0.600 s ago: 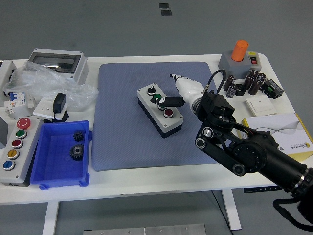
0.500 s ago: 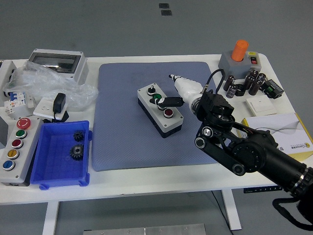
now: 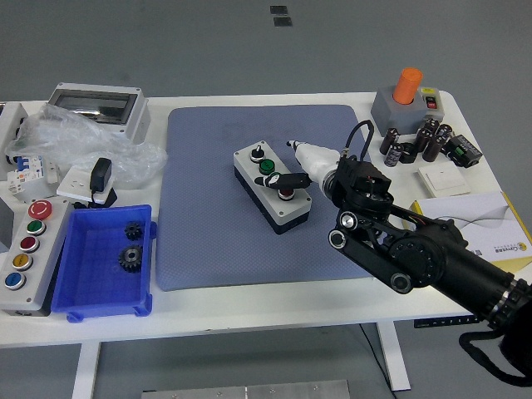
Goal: Pick up the button,place it on the desk,press the button,press the button
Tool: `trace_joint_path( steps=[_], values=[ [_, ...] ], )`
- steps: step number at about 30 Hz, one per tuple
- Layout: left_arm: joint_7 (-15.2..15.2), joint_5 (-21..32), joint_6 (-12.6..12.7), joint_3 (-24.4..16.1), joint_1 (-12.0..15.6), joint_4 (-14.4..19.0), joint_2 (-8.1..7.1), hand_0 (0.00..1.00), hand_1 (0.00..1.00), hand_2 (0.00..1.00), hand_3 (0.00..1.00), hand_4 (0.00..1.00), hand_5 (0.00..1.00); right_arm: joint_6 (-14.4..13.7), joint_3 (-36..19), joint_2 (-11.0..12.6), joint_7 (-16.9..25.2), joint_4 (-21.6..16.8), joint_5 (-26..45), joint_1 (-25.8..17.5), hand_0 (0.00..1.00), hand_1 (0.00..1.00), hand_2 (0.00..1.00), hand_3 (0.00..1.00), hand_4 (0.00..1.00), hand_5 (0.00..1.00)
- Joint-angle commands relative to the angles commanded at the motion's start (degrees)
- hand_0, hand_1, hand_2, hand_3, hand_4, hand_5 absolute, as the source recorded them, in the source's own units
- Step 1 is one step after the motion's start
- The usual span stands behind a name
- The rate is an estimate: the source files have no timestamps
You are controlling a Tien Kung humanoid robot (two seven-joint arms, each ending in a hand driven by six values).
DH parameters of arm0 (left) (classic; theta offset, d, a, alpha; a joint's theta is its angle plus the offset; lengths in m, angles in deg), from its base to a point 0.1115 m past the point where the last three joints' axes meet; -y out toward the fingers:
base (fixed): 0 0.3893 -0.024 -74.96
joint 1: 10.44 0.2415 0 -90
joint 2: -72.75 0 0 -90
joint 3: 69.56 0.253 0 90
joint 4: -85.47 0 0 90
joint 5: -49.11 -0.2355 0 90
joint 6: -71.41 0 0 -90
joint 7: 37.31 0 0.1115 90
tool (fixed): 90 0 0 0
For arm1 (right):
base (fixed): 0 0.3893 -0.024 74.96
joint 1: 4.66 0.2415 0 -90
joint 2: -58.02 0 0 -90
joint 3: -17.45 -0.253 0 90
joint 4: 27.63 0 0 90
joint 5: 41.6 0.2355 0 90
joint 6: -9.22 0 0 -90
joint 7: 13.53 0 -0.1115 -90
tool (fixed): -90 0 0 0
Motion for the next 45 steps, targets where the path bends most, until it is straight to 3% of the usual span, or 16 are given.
trace_joint_path(
  steps=[15, 17, 18, 23, 24, 29, 30, 45],
  values=[
    [-0.5, 0.4, -0.1, 0.6, 0.1, 0.0, 0.18, 0.596, 0.624, 0.583, 0.599, 0.586, 0.268, 0.4, 2.2, -1.1, 0.0, 2.7, -0.7, 0.9, 0.66, 0.91, 0.998, 0.998, 0.998, 0.847],
    [-0.6, 0.4, -0.1, 0.7, 0.1, 0.0, 0.2, 0.596, 0.624, 0.583, 0.599, 0.586, 0.268, 0.1, 2.4, -1.1, 0.0, 2.8, -1.1, 0.9, 0.66, 0.91, 0.998, 0.998, 0.998, 0.847],
    [-0.6, 0.5, -0.1, 0.7, 0.1, 0.0, 0.2, 0.596, 0.623, 0.584, 0.6, 0.569, 0.248, -0.1, 2.5, -1.2, 0.0, 2.8, -1.3, 0.9, 0.634, 0.844, 0.998, 0.998, 0.998, 0.839],
    [-0.7, 0.7, -0.1, 1.0, 0.2, 0.0, 0.18, 0.596, 0.623, 0.584, 0.6, 0.569, 0.248, -1.6, 2.8, -1.3, 0.0, 3.0, -2.4, 0.9, 0.634, 0.844, 0.998, 0.998, 0.998, 0.839],
    [-0.8, 0.7, -0.1, 1.0, 0.2, 0.0, 0.19, 0.596, 0.622, 0.585, 0.6, 0.564, 0.245, -1.8, 2.8, -1.3, 0.0, 3.1, -2.5, 0.9, 0.595, 0.722, 0.917, 0.998, 0.998, 0.855],
    [-0.9, 0.9, -0.1, 1.2, 0.4, -0.1, 0.21, 0.596, 0.622, 0.585, 0.6, 0.564, 0.245, -2.3, 3.0, -1.4, 0.0, 3.5, -2.9, 0.9, 0.595, 0.722, 0.917, 0.998, 0.998, 0.855],
    [-0.9, 1.0, -0.1, 1.2, 0.4, -0.1, 0.21, 0.596, 0.62, 0.585, 0.602, 0.558, 0.238, -2.3, 3.0, -1.5, 0.0, 3.6, -2.9, 1.0, 0.562, 0.628, 0.763, 0.998, 0.998, 0.854],
    [-1.7, 1.9, -0.2, 2.0, 0.5, -0.2, 0.22, 0.596, 0.617, 0.586, 0.604, 0.544, 0.214, -2.1, 5.3, -2.6, 0.0, 5.1, -2.7, 1.1, 0.503, 0.59, 0.687, 0.998, 0.998, 0.851]
  ],
)
